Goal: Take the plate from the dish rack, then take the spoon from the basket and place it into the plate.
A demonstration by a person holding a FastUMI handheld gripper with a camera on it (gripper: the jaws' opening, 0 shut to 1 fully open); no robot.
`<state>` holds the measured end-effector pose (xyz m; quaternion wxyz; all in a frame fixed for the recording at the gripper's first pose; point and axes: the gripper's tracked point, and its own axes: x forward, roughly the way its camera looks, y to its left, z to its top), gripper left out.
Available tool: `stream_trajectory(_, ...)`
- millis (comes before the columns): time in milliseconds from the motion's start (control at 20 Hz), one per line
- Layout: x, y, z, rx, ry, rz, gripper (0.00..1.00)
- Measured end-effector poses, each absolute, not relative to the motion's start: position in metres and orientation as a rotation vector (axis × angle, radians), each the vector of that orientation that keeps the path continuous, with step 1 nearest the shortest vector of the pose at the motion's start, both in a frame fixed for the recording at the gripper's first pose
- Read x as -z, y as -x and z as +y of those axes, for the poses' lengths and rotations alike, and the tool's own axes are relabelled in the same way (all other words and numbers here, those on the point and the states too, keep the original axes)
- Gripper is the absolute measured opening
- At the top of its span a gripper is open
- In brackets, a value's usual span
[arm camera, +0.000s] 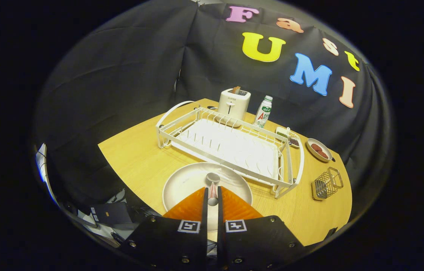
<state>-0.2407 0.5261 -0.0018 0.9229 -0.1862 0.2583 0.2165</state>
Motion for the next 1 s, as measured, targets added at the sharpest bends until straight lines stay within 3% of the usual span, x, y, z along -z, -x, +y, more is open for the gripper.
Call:
stream_trajectory(150,0.002,0.242,0.527,-0.450,0.378,0.535,0.11)
stream_trajectory(200,-0.001,0.240,0.527,-0.451,0.378,0.526,0.23)
stream_trajectory(250,-0.005,0.240,0.528,-0.453,0.378,0.515,0.28)
stream_trajectory(450,-0.032,0.226,0.521,-0.408,0.387,0.449,1.00)
stream_trajectory(1000,-0.216,0.162,0.505,-0.334,0.173,0.051,0.97)
